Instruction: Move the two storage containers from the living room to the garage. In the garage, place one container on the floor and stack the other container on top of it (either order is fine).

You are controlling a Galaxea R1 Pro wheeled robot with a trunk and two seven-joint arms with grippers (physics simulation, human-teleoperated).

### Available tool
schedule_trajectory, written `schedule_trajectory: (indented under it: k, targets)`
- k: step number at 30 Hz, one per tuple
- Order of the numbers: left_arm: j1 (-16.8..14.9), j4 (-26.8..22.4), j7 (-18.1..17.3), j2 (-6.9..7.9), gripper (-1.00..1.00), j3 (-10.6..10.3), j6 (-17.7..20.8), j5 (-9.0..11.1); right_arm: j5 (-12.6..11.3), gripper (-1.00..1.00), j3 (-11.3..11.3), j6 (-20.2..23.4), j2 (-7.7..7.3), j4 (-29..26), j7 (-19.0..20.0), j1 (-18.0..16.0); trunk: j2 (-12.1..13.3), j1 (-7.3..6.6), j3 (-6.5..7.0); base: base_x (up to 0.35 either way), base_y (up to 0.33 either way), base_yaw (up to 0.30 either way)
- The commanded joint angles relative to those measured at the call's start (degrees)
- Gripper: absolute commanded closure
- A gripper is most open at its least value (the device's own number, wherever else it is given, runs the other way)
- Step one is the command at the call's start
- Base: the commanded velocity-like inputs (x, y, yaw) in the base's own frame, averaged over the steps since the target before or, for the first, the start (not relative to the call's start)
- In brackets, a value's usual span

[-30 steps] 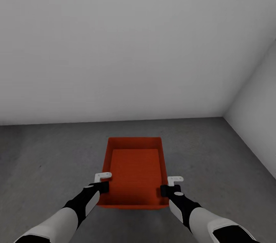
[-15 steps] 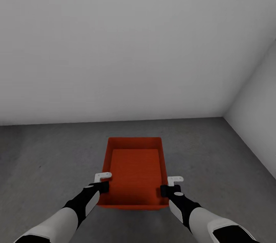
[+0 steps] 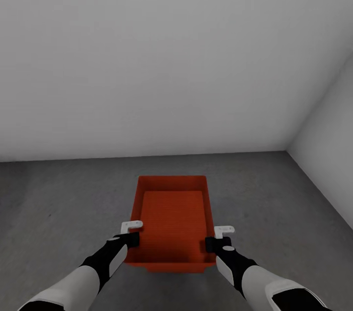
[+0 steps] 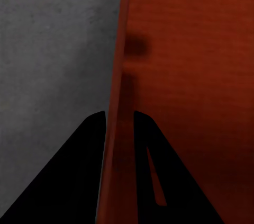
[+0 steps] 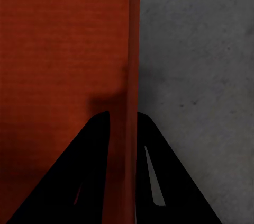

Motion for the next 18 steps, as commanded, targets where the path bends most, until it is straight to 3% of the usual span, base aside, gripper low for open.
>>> schedule_trajectory:
  k: [1,12,18]
  targets:
    - [0.0,-2.8,4.4,0.0,1.0,1.1,-0.5,-0.8,-1.0,1.0,0.5,-0.3,0.0,0.2,-0.3,0.0,0.0,0.02,-0.06,0.114,0.0,0.0]
    - [0.0,-2.8,4.4,0.0,1.0,1.1,-0.5,-0.8,-1.0,1.0,0.5,-0.1,-0.03,0.2,-0.3,0.0,0.0,0.02,-0.06,0.024,0.0,-0.002]
    - [0.0,-2.8,4.3,0.0,1.0,1.1,-0.5,-0.8,-1.0,1.0,0.5,-0.2,0.02,0.2,-0.3,0.0,0.0,0.02,-0.06,0.001,0.0,-0.16]
